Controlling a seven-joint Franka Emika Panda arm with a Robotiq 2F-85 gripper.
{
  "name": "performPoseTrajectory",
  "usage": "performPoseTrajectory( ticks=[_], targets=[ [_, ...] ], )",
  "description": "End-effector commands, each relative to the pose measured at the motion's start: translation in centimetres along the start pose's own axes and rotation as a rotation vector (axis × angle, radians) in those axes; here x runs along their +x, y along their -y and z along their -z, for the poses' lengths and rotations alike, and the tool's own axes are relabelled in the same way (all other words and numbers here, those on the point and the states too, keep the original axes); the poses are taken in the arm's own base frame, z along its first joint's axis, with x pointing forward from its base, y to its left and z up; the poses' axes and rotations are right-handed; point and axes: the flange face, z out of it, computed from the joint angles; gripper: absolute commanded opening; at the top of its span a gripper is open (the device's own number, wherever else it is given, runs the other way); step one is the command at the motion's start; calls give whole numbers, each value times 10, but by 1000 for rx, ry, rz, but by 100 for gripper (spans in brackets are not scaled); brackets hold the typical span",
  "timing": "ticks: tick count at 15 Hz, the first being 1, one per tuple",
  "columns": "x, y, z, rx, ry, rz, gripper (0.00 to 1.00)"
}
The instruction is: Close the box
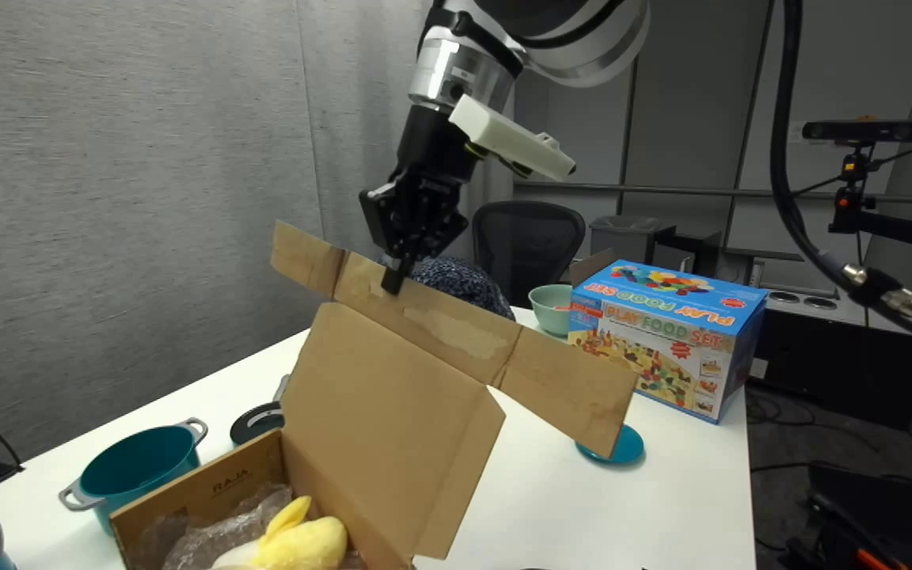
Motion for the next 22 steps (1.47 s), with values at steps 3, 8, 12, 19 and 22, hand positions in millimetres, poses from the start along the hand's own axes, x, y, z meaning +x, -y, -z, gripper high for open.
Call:
performPoseTrajectory(
  ticks=[3,8,12,19,22],
  targets=[
    [1,62,-10,44,87,138,1],
    [-12,107,-37,122,98,260,1],
    [-7,118,-33,159,86,293,1],
    [-15,137,-59,323,76,261,1],
    [-22,145,-80,367,92,251,1]
  ],
)
